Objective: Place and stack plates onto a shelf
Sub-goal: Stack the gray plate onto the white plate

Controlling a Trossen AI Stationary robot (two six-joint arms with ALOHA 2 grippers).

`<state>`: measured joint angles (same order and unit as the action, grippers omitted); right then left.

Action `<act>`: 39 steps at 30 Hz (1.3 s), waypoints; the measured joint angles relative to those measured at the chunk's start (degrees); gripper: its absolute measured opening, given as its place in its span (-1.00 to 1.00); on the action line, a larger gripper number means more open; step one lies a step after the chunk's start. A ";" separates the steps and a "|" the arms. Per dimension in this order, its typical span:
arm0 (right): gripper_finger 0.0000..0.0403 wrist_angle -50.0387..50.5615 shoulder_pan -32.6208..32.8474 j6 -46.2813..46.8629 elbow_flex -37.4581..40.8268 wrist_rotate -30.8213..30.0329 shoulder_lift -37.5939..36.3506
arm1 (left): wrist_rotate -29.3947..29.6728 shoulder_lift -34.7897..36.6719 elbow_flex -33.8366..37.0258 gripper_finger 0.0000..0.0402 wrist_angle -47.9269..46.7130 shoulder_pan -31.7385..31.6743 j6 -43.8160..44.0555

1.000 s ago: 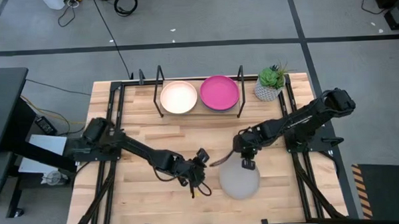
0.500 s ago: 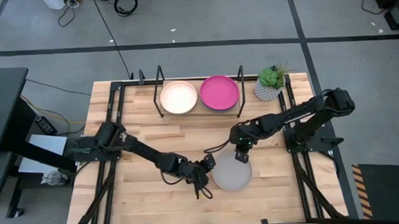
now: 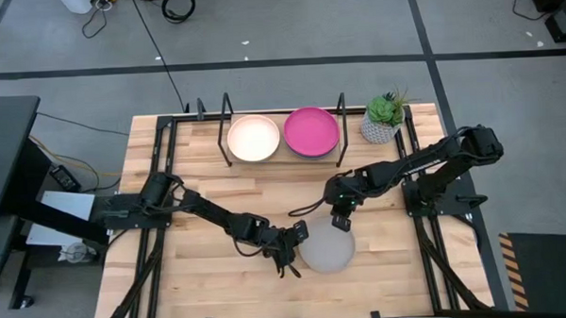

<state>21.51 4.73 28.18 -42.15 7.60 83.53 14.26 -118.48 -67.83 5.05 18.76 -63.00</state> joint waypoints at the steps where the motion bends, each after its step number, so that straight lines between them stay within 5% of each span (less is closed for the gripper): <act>1: -0.98 -0.09 0.00 -0.28 0.00 -0.02 0.00 | -0.13 0.00 0.00 -0.73 -0.10 0.00 0.06; 4: -0.95 -0.35 -0.02 -0.85 -0.17 0.32 -0.05 | -0.16 0.00 0.00 -0.91 -0.54 0.17 0.83; 10: -0.88 6.56 -0.37 -1.74 -4.38 0.47 -2.16 | -0.22 0.00 0.00 -0.89 -0.71 0.89 1.31; 18: -0.89 10.50 3.02 -4.33 -8.59 -12.06 -13.32 | 0.01 2.99 0.00 -0.93 -5.82 1.74 7.69; 25: -0.89 11.90 8.58 -4.39 -8.58 -24.26 -20.99 | 2.90 10.53 0.00 -0.93 -17.49 1.75 19.72; 39: -0.89 12.49 19.76 -3.21 -8.41 -33.88 -18.95 | 3.68 20.97 0.00 -0.93 -43.84 3.83 50.12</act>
<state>34.00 24.49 24.97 -50.57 -26.28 64.58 17.94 -97.51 -67.83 -38.79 22.59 -12.88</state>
